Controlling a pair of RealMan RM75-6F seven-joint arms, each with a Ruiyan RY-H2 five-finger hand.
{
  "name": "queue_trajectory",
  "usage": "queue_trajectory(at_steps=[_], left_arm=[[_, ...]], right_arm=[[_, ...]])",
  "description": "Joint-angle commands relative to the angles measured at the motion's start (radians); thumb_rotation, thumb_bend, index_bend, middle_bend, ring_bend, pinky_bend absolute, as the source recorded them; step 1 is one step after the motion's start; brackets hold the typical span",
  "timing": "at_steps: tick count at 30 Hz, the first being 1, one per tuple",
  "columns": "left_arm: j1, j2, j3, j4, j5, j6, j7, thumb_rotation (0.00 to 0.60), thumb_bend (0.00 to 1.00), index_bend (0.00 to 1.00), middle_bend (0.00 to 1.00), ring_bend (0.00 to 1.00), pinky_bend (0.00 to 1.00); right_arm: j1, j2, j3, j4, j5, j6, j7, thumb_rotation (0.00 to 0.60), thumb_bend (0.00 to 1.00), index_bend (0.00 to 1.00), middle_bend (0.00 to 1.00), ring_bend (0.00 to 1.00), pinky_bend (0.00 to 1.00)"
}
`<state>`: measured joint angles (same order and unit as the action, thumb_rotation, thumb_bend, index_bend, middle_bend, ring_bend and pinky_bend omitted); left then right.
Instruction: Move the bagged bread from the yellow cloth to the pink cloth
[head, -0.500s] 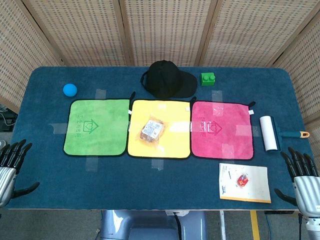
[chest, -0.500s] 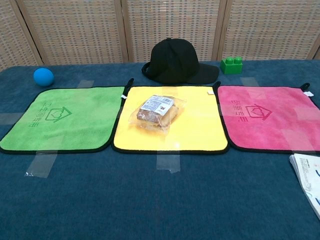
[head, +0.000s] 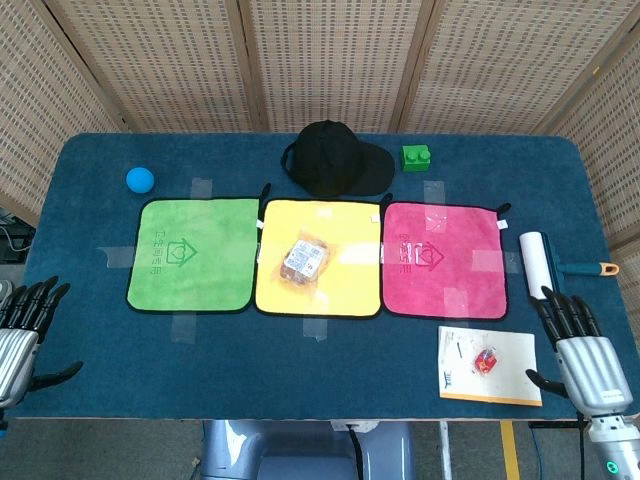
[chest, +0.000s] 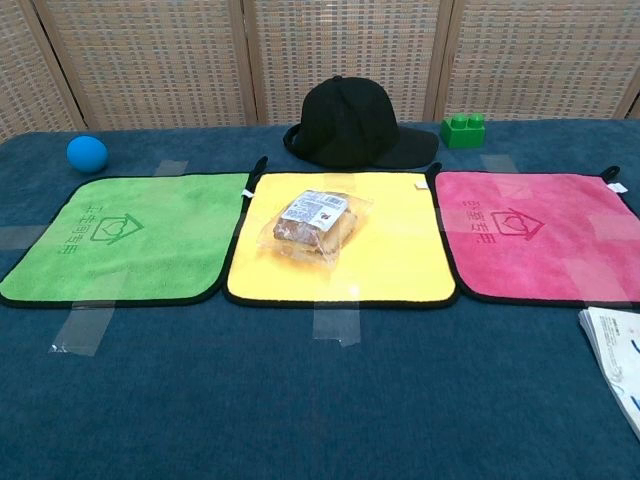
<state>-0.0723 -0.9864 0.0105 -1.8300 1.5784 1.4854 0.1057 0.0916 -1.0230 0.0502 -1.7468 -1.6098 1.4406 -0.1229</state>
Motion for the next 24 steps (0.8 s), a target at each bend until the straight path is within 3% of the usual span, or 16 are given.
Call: queue_trajectory(at_steps=[1, 3, 6, 11, 14, 24], left_arm=[[-0.015, -0.007, -0.014, 0.004, -0.033, -0.026, 0.005, 0.600, 0.00, 0.00, 0.00, 0.00, 0.00], [-0.022, -0.009, -0.021, 0.006, -0.056, -0.042, 0.008, 0.600, 0.00, 0.00, 0.00, 0.00, 0.00], [-0.030, -0.007, -0.027, 0.003, -0.083, -0.061, 0.008, 0.600, 0.00, 0.00, 0.00, 0.00, 0.00], [-0.037, -0.005, -0.039, 0.003, -0.110, -0.072, 0.001, 0.600, 0.00, 0.00, 0.00, 0.00, 0.00], [-0.049, -0.008, -0.050, 0.006, -0.147, -0.095, 0.008, 0.600, 0.00, 0.00, 0.00, 0.00, 0.00], [-0.080, -0.023, -0.073, 0.015, -0.234, -0.152, 0.040, 0.600, 0.00, 0.00, 0.00, 0.00, 0.00]], right_arm=[[0.203, 0.047, 0.093, -0.100, 0.057, -0.259, -0.061, 0.600, 0.57, 0.01, 0.00, 0.00, 0.00], [0.290, 0.056, 0.132, -0.117, 0.116, -0.378, -0.058, 0.600, 0.80, 0.03, 0.00, 0.00, 0.00], [0.406, 0.007, 0.183, -0.092, 0.200, -0.516, -0.032, 0.600, 0.97, 0.07, 0.00, 0.00, 0.00], [0.568, -0.116, 0.243, -0.017, 0.331, -0.677, 0.007, 0.600, 1.00, 0.16, 0.03, 0.00, 0.00], [0.704, -0.212, 0.263, 0.060, 0.388, -0.773, -0.075, 0.600, 1.00, 0.19, 0.05, 0.00, 0.00], [0.975, -0.428, 0.247, 0.225, 0.618, -0.877, -0.284, 0.600, 1.00, 0.21, 0.10, 0.01, 0.00]])
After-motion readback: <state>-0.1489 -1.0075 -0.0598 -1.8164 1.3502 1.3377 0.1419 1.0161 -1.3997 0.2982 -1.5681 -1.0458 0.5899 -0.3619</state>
